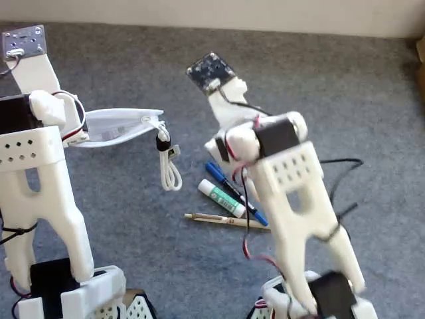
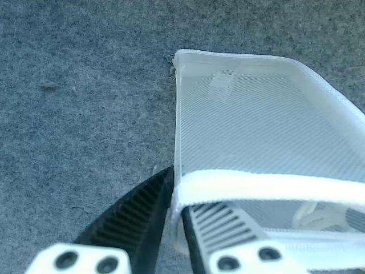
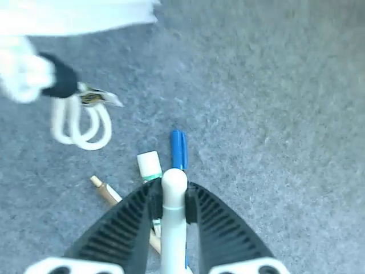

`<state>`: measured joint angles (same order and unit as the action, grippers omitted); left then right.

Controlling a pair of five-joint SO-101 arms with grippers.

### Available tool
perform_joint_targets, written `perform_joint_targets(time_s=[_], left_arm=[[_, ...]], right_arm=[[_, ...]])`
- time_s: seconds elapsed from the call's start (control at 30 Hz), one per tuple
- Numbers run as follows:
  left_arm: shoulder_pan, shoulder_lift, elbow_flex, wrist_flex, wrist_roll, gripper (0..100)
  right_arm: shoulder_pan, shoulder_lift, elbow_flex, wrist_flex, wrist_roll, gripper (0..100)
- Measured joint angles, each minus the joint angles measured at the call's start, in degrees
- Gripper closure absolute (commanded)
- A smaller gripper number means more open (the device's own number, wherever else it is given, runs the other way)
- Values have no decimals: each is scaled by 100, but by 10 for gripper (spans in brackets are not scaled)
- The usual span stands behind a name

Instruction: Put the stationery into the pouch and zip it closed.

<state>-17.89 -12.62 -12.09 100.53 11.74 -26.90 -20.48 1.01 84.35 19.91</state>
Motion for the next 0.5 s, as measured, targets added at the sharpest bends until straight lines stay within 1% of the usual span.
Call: perform_joint_targets(time_s=[0.2,0.4,0.5], left_arm=[[0,0,0,0,0,996],[0,0,0,0,0,996],[0,0,0,0,0,996]], right_arm=[[-466,-1187,132,0,0,995],[-1319,-2004,132,-26,-26,995],[-1582,-2251,132,-413,-404,995]])
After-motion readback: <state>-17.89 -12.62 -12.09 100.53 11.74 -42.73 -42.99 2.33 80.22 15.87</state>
